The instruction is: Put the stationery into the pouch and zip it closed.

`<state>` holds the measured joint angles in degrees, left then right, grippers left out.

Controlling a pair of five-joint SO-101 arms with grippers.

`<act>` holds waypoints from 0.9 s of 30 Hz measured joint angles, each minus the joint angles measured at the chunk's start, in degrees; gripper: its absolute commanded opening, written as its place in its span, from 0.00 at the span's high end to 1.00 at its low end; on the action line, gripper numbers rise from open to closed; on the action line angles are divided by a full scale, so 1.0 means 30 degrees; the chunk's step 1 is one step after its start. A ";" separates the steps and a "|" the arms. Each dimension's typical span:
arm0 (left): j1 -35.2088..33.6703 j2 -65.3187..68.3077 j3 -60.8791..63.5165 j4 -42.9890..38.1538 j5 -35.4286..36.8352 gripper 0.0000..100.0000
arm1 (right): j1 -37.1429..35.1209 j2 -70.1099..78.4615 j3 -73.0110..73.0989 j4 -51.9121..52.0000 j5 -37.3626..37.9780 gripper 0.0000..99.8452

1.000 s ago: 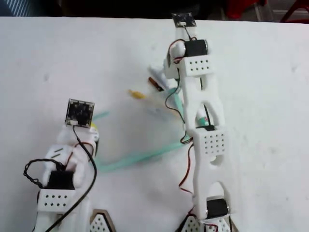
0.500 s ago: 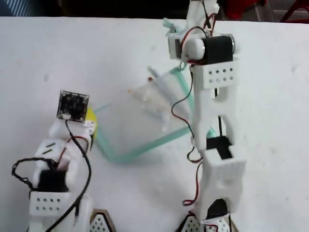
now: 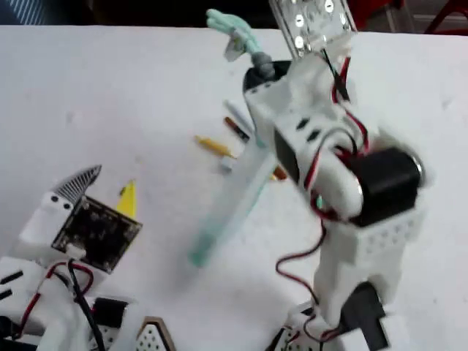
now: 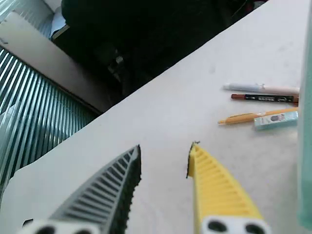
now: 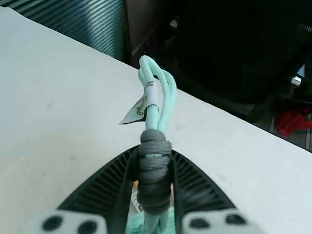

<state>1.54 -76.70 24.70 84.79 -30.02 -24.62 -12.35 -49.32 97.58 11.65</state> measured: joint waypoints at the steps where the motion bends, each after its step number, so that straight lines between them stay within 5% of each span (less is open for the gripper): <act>1: 0.0498 0.0000 -0.0322 0.0615 0.0000 0.82 | -0.0381 -0.0557 0.0498 0.0000 0.0000 0.98; 10: 0.5011 -0.0029 -0.0586 0.3282 0.3048 0.77 | -0.1436 -0.2520 0.4073 -0.0234 0.0000 0.98; 27: 0.5333 -0.0029 -0.0586 0.3311 0.5011 0.77 | -0.3077 -0.2549 0.4249 -0.3458 -0.1319 0.98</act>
<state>17.54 -76.79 22.95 94.73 -14.99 -33.85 -20.00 -36.57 87.21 7.69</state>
